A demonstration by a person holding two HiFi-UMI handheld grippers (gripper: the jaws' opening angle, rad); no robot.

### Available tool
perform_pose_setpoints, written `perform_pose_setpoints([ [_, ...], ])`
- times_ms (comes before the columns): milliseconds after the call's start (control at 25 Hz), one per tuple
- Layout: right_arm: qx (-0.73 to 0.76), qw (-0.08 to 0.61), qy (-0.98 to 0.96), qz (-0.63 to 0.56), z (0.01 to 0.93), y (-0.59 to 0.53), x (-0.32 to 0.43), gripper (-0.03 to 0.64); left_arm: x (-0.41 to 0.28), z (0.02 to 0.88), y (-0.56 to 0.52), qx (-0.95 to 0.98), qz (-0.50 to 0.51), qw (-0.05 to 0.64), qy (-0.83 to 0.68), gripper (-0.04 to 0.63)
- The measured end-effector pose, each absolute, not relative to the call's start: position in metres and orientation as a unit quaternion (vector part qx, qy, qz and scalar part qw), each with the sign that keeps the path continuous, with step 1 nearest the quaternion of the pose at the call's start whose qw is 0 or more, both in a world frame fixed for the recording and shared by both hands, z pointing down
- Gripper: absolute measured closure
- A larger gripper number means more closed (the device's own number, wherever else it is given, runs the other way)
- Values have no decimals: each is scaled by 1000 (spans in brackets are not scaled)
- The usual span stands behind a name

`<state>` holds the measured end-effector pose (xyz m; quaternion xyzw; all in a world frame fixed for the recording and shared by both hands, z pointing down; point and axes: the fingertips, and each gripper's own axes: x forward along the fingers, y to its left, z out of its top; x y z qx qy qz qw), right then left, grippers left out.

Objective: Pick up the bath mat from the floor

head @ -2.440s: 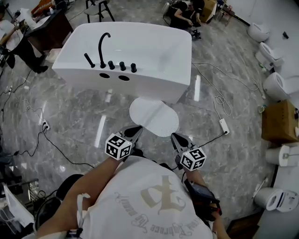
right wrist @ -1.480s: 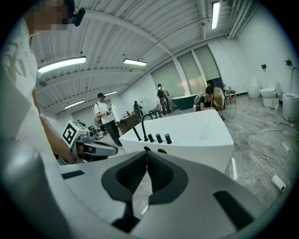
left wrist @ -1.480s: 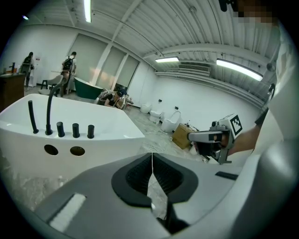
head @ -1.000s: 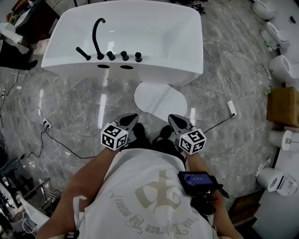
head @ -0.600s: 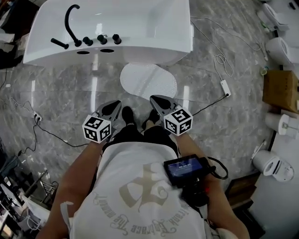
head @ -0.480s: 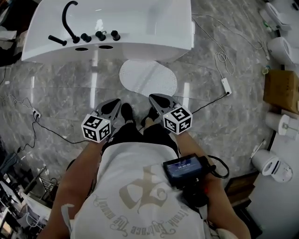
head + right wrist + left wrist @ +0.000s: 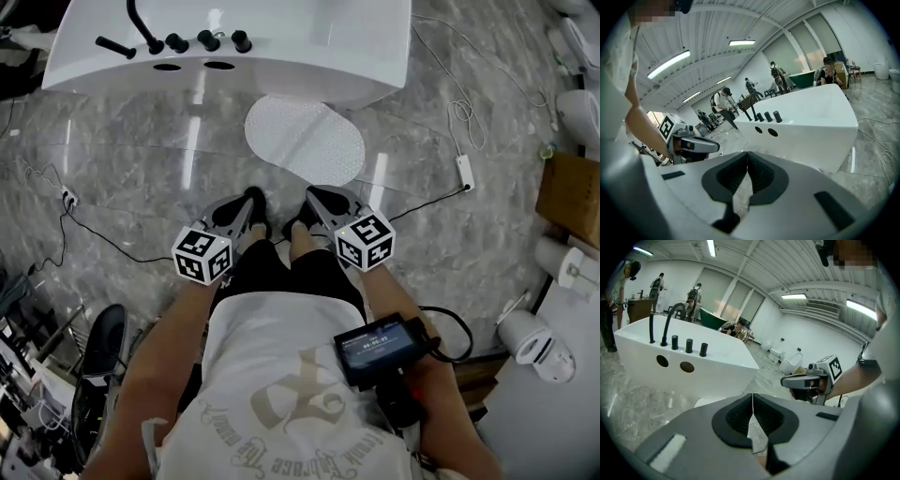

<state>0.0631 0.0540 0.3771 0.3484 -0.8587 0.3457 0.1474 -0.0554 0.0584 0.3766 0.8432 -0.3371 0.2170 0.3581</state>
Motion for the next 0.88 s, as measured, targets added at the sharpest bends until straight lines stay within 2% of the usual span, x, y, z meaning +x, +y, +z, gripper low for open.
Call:
perform_pose_setpoints([
  [560, 344, 149, -851, 367, 422, 83, 68, 611, -38, 400, 68, 850, 223, 341, -335, 584],
  [880, 374, 132, -843, 363, 445, 71, 51, 611, -56, 421, 51, 861, 208, 329, -327, 584],
])
